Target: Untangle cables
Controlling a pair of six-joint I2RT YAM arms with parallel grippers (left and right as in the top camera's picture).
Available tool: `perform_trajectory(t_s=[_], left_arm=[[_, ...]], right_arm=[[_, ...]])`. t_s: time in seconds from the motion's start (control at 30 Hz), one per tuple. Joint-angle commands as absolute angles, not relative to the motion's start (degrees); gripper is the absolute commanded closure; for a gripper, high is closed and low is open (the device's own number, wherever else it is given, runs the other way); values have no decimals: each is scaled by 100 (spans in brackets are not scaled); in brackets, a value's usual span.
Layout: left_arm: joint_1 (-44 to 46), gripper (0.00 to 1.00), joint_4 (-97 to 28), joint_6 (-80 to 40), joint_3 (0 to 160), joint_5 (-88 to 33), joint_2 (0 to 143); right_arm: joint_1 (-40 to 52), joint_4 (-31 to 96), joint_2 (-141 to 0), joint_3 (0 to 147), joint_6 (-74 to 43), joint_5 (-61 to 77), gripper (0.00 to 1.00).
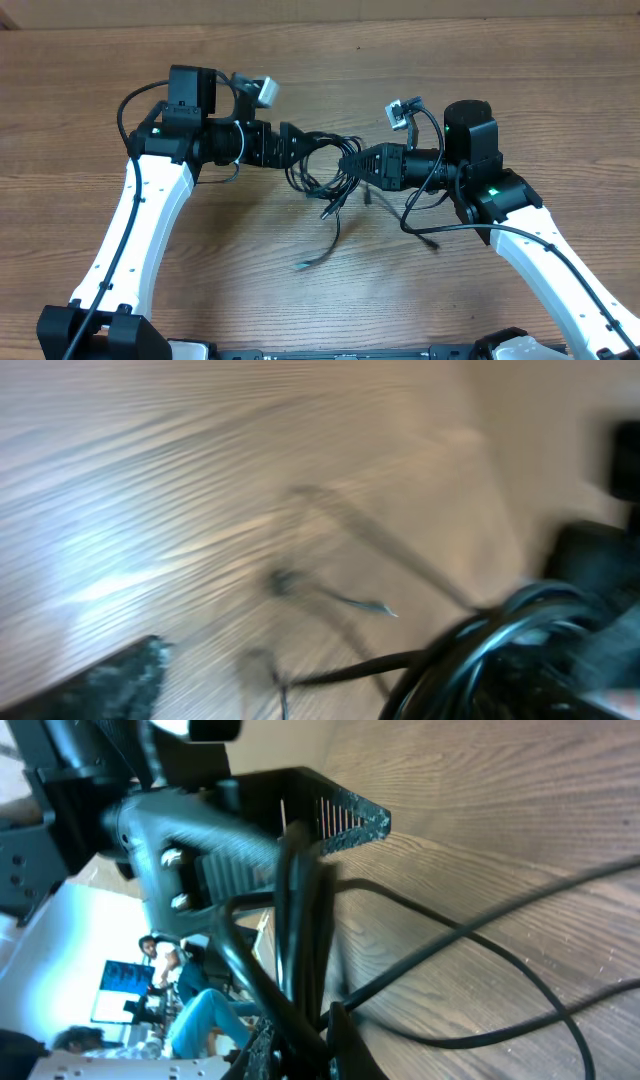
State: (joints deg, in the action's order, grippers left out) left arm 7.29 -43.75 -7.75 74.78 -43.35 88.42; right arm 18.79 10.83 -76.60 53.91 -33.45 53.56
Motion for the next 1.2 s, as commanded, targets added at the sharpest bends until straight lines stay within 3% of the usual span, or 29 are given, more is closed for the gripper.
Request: perform_trajectory(t_s=[0.0,0.2,0.27,0.4,0.7,0.8,0.93,1.17], left_arm=[[718,0,-4370,-2493,7590,-2633,8774],[720,0,-4558,-3640,7590,-3133,8774],[720,5,-4670,-3940,7590,-3398,8774],[722,5,-4823,-3990,7590,-3929,8774],[1015,0,-4915,-3990,7498,-3839,8774],[1214,8,-4875,-4012,7426,-3389,8774],[1315,33,-4678,-4034,7422,-2759,8774],[1306,50,-3830,-4034,7424,-2853,8774]], right_arm=[[1911,1057,-7664,5524,-3778,5468,96],[1911,1107,-7664,5524,-4480,4530,96],[1911,1092,-7664,5524,-4617,4383,96],[1911,1085,-7664,5524,-4650,4348,96],[1911,1094,-7664,5524,-4652,4359,96],[1911,1103,-7664,5524,-4650,4405,96],[1911,1118,-7664,5524,-4646,4530,96],[1911,1542,-7664,5524,-4032,4501,96]])
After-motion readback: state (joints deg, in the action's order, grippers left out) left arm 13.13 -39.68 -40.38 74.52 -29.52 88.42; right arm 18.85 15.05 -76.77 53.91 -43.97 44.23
